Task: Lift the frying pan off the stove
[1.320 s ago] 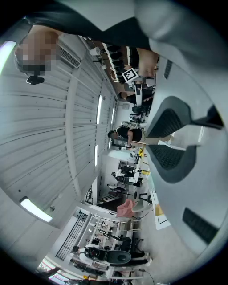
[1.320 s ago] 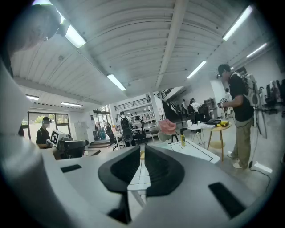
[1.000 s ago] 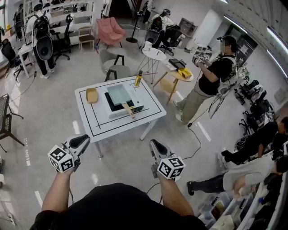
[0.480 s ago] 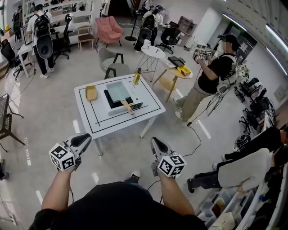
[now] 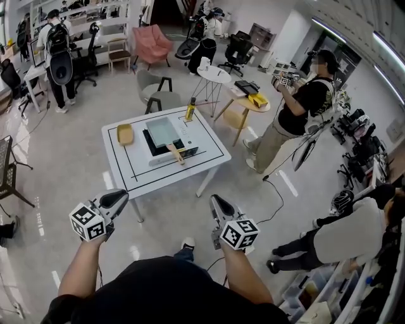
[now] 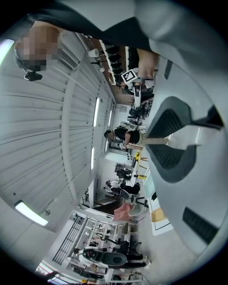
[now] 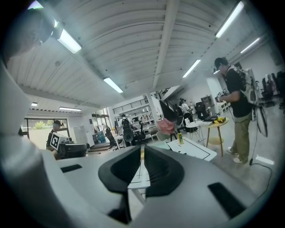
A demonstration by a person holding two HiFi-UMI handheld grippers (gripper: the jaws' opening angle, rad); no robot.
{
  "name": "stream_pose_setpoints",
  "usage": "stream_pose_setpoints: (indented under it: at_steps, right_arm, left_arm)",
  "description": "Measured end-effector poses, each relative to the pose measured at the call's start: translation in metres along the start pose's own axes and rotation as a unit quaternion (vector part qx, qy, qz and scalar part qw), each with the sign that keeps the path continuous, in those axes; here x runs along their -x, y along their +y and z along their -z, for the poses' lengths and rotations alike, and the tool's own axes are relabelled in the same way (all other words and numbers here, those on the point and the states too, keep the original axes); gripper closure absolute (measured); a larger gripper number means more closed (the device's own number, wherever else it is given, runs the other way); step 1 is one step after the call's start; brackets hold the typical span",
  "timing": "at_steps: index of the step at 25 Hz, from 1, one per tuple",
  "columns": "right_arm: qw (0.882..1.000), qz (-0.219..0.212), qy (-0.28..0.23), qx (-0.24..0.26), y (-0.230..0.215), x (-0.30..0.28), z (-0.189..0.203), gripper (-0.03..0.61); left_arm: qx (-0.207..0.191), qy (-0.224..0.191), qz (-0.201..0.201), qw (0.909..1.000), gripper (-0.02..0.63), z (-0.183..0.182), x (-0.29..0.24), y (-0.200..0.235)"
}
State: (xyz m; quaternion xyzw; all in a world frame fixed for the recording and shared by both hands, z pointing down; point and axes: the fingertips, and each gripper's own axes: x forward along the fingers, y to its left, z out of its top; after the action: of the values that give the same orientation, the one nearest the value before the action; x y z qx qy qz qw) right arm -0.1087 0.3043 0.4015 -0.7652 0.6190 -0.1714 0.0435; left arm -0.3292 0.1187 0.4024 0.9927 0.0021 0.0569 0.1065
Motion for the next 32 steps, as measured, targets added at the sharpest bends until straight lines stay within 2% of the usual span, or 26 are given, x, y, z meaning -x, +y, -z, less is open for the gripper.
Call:
stream_pose_setpoints:
  at_steps: [15, 32]
  right_arm:
    - [0.999, -0.024, 0.018, -0.015, -0.064, -0.054, -0.007, 0.551]
    - [0.995, -0.076, 0.058, -0.021, -0.136, -0.133, -0.023, 0.551]
  left_arm:
    - [0.008, 0.017, -0.018, 0.9996, 0.565, 0.000, -0.068, 0.023]
    - [0.034, 0.031, -0.062, 0.9970, 0.564, -0.001, -0.149, 0.061]
